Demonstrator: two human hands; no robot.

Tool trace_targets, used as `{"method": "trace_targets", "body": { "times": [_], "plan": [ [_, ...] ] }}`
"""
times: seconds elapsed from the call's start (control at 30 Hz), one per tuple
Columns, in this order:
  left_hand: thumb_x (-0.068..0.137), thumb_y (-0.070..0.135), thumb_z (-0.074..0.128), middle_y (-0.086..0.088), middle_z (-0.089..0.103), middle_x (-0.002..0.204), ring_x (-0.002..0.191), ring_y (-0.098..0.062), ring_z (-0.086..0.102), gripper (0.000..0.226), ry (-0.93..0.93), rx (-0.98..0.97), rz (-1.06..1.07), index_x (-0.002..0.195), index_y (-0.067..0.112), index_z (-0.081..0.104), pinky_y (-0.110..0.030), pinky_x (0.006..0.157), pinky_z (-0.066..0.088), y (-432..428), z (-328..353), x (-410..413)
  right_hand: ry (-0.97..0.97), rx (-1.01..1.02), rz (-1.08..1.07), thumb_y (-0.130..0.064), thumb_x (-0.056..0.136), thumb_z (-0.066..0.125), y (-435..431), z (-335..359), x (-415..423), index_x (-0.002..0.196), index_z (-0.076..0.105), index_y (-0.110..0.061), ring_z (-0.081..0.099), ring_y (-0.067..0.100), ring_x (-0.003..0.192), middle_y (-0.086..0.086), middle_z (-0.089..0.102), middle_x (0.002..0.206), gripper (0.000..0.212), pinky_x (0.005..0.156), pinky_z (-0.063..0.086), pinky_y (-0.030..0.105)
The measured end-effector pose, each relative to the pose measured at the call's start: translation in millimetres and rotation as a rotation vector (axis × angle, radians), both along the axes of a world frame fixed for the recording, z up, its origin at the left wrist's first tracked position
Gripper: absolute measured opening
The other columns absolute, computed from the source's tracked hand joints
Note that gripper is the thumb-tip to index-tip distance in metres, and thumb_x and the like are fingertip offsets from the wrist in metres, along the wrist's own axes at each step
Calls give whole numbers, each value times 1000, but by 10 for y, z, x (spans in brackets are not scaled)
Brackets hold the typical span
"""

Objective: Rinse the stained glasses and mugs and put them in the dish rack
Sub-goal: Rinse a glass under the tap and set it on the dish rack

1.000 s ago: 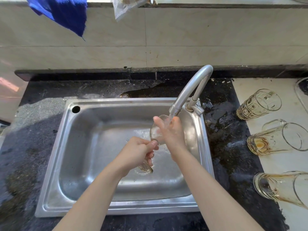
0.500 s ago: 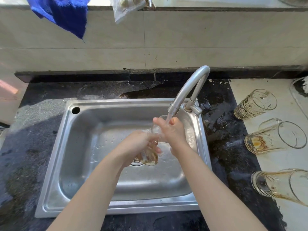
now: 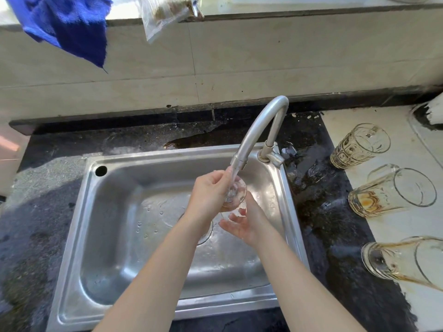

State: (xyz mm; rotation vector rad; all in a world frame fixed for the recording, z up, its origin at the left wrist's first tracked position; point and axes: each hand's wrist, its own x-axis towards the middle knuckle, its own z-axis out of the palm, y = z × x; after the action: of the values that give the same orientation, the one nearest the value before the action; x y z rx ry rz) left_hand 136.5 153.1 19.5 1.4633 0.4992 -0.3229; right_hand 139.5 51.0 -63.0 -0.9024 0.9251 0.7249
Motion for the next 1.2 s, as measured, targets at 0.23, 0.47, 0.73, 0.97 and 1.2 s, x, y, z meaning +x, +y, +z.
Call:
{"method": "trace_targets", "body": {
  "times": [0.23, 0.47, 0.73, 0.97, 1.2],
  "plan": [
    [83, 52, 57, 4, 67, 60, 61, -18, 64, 38, -184, 669, -45, 66, 18, 59, -38, 66, 54, -140, 27, -1, -50, -25, -39, -46, 87, 59, 82, 66, -14, 104, 66, -22, 43, 20, 92, 6, 51, 113, 30, 64, 56, 33],
    [86, 37, 46, -2, 58, 67, 72, -30, 50, 30, -33, 909, -91, 65, 16, 48, -33, 58, 33, -80, 167, 81, -66, -193, -61, -46, 94, 51, 89, 194, 47, 137, 45, -12, 60, 22, 74, 11, 44, 126, 55, 76, 60, 38],
    [83, 13, 55, -11, 61, 57, 37, -17, 54, 9, 412, 8, -14, 86, 5, 55, -25, 52, 48, 336, 183, -44, -425, -558, 58, -43, 90, 54, 139, 286, 169, 91, 47, -12, 49, 13, 72, -2, 47, 80, 32, 75, 54, 40],
    [82, 10, 54, -5, 52, 55, 42, -16, 51, 9, 448, -425, 68, 73, 10, 52, -24, 48, 52, 468, 148, -198, -627, -513, 19, -31, 88, 58, 257, 340, 222, 86, 43, -15, 42, 15, 71, 5, 43, 79, 23, 64, 36, 28],
    [96, 6, 48, -1, 52, 51, 56, -17, 67, 14, 307, -143, -376, 92, 1, 61, -29, 65, 57, 352, 58, -187, -645, -286, 94, -35, 70, 72, 208, 329, 311, 96, 48, -17, 53, 20, 83, 5, 51, 89, 40, 84, 49, 44]
  ]
}}
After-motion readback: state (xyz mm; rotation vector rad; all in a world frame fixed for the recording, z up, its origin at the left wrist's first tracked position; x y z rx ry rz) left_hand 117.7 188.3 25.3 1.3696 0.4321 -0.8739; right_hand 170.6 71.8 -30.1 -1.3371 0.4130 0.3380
